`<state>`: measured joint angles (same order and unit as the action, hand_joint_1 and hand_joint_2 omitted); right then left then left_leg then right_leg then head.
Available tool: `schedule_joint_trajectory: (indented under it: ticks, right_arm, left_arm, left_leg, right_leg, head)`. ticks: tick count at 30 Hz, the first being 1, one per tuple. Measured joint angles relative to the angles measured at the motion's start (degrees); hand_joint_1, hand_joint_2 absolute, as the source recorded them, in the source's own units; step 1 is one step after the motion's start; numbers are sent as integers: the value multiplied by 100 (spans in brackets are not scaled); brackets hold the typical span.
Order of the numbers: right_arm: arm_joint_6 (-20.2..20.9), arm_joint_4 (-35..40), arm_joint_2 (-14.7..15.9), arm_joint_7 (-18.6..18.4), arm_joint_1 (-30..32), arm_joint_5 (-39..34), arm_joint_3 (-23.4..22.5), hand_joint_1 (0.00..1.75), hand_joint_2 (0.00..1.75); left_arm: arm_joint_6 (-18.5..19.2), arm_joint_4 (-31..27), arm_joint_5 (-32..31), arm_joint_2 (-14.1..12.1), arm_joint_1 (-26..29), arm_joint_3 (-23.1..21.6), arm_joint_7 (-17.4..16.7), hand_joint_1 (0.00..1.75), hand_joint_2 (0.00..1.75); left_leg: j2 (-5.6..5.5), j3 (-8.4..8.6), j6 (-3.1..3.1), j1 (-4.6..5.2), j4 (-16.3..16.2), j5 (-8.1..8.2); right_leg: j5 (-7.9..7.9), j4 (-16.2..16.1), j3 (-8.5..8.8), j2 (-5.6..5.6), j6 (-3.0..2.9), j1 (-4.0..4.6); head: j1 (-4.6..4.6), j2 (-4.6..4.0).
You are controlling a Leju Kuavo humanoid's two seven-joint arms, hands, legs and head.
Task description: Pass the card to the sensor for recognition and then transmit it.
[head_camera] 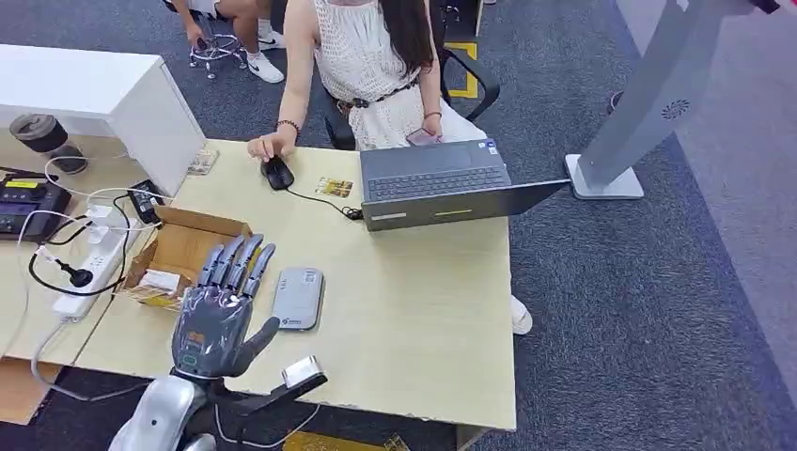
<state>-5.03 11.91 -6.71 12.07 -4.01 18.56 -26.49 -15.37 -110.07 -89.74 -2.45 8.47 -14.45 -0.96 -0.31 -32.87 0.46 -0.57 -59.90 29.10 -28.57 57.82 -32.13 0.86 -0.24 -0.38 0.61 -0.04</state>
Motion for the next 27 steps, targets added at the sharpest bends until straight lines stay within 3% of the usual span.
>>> schedule_joint_trajectory:
  ticks: [10, 21, 23, 27]
  right_arm:
    - [0, 0, 7, 24, 10, -4, -109, 0, 0]
    - [0, 4, 7, 72, 15, 144, -179, 0, 0]
    - [17, 35, 7, -9, 5, 362, -197, 0, 0]
    - [26, 39, 2, -55, -9, 520, -197, 0, 0]
  left_arm:
    - [11, -155, 26, -9, 196, 13, 24, 0, 175]
    - [-66, -151, 59, 44, 490, 473, 31, 0, 175]
    - [-85, -26, -4, 149, 415, 982, -116, 0, 175]
    - [-85, 219, -17, 131, 246, 1375, -306, 0, 175]
  left_leg:
    - [0, 0, 2, 1, 0, -6]
    - [-2, 0, 2, 0, 0, -5]
    - [-2, 1, 0, -1, 0, -8]
    - [-2, 2, -1, -1, 0, -9]
  right_leg:
    - [6, 0, 2, 0, 2, -1]
    - [4, 0, 0, -1, 2, 0]
    - [5, 0, 1, -1, 1, 0]
    - [7, 2, 3, -2, 0, 0]
  head:
    - [0, 0]
    - [0, 0]
    - [0, 0]
    - [0, 0]
